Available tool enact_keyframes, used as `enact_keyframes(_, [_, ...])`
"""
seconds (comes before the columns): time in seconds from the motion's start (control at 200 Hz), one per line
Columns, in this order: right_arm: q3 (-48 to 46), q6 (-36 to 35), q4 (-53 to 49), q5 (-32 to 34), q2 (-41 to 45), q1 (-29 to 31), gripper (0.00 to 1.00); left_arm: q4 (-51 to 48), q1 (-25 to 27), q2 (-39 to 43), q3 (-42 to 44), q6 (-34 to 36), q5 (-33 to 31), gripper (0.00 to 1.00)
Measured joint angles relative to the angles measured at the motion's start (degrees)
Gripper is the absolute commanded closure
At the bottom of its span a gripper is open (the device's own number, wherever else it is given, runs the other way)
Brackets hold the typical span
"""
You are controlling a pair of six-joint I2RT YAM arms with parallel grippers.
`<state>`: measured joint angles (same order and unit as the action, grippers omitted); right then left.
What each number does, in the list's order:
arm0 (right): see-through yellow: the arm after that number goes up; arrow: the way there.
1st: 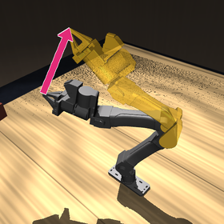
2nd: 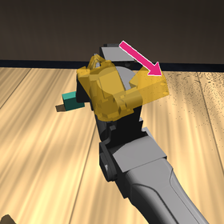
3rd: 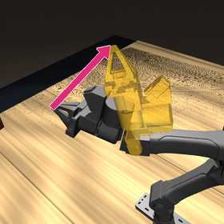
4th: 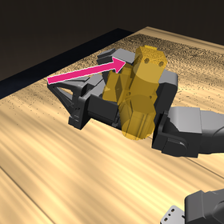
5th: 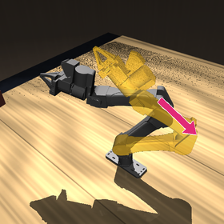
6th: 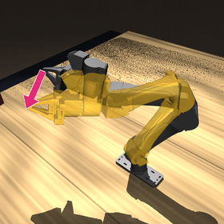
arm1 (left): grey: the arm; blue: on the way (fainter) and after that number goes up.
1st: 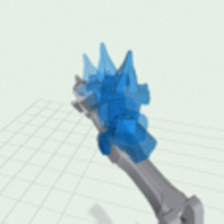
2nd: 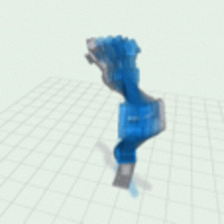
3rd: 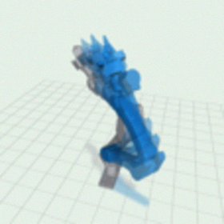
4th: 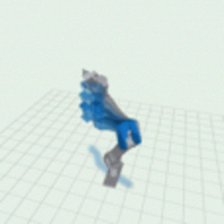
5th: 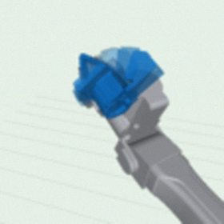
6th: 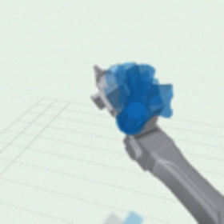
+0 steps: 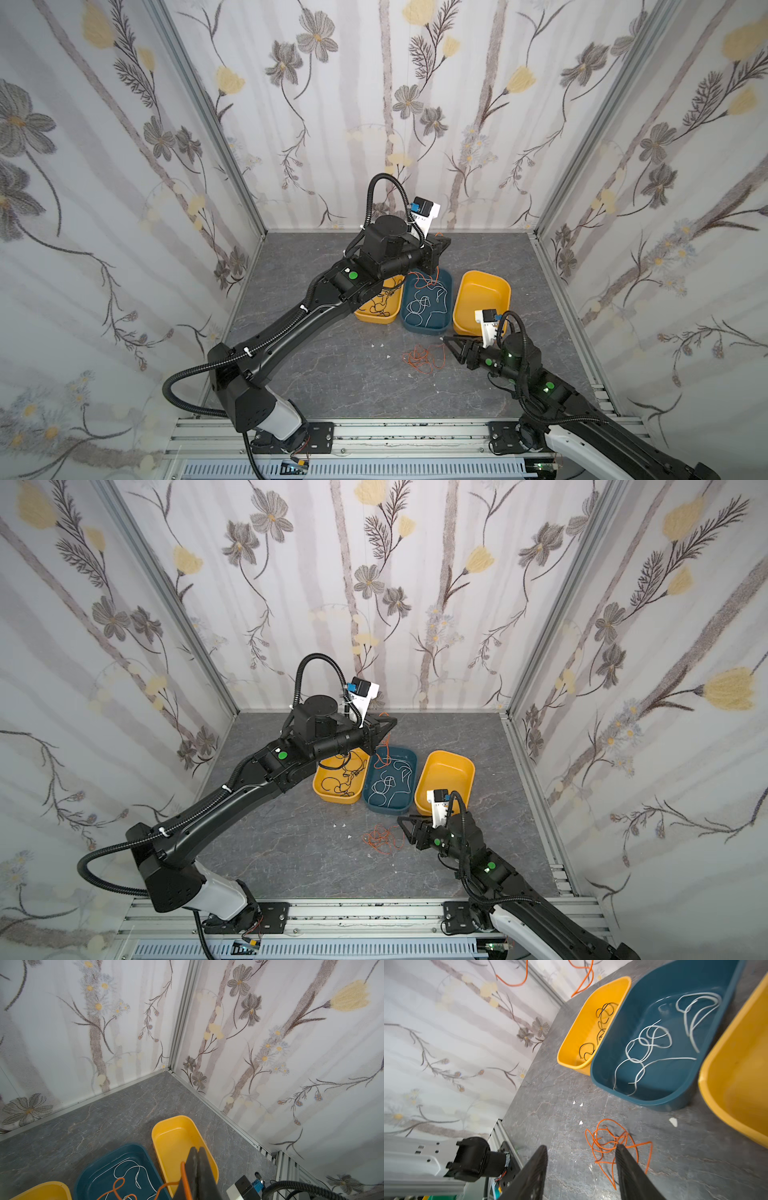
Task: Untangle the cables
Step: 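Carry the orange cable over the yellow tub nearest the right arm with the left gripper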
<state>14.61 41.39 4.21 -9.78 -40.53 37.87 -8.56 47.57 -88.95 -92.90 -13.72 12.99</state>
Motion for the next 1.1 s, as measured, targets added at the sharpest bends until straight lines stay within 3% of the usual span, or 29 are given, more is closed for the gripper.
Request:
enact_keyframes(0.19, [0.90,3.58,-11.43,7.37,9.14,-7.72,0.45,2.05,0.13,-7.41,-4.66,-2.91,3.52,1.00])
enact_keyframes(0.54, [4.00,5.90,-25.55,16.87,16.90,-18.01,0.45,3.17,2.91,-21.29,-18.78,-8.04,8.57,1.00])
enact_keyframes(1.099, [4.13,7.02,-28.96,20.57,20.59,-19.17,0.45,8.11,4.11,-38.95,-27.78,-20.22,11.17,1.00])
